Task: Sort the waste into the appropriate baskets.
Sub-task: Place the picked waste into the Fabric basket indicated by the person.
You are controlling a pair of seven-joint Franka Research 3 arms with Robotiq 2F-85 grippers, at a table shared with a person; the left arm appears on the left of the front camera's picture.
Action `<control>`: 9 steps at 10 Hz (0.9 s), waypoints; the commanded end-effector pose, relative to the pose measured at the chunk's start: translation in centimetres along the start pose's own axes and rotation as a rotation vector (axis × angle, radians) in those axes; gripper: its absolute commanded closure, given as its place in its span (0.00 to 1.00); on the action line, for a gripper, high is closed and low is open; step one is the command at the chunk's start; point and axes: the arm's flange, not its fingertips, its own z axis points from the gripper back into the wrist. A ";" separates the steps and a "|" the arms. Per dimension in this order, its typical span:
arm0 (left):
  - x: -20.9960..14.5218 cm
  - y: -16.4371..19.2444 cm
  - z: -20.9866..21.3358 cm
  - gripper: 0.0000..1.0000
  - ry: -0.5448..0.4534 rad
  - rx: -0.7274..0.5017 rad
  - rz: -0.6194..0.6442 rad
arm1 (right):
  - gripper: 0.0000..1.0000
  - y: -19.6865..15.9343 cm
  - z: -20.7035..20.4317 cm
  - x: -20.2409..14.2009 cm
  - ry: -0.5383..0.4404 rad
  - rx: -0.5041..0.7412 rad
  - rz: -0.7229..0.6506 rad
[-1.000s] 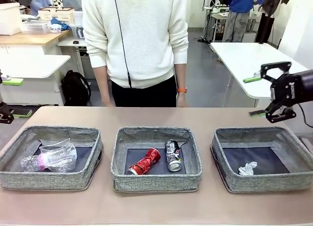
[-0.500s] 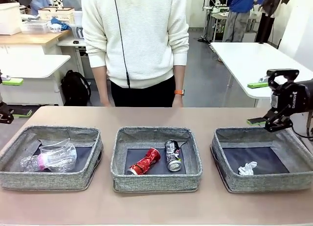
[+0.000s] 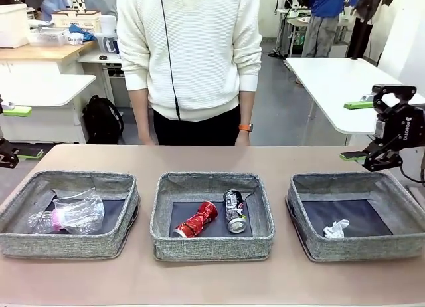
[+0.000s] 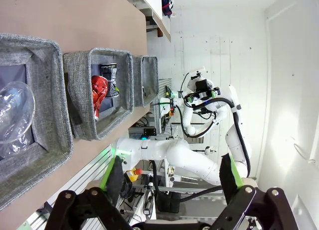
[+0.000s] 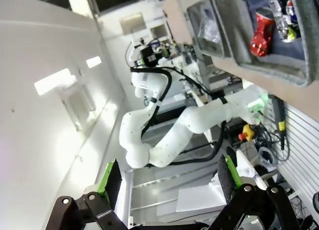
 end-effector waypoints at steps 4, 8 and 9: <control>-0.1 -0.2 -0.2 0.00 -0.007 -0.025 -0.022 | 0.00 0.3 -0.2 -0.1 0.006 0.015 0.021; -0.1 -0.2 -0.2 0.00 -0.007 -0.025 -0.022 | 0.00 0.3 -0.2 -0.1 0.006 0.015 0.021; -0.1 -0.2 -0.2 0.00 -0.007 -0.025 -0.022 | 0.00 0.3 -0.2 -0.1 0.006 0.015 0.021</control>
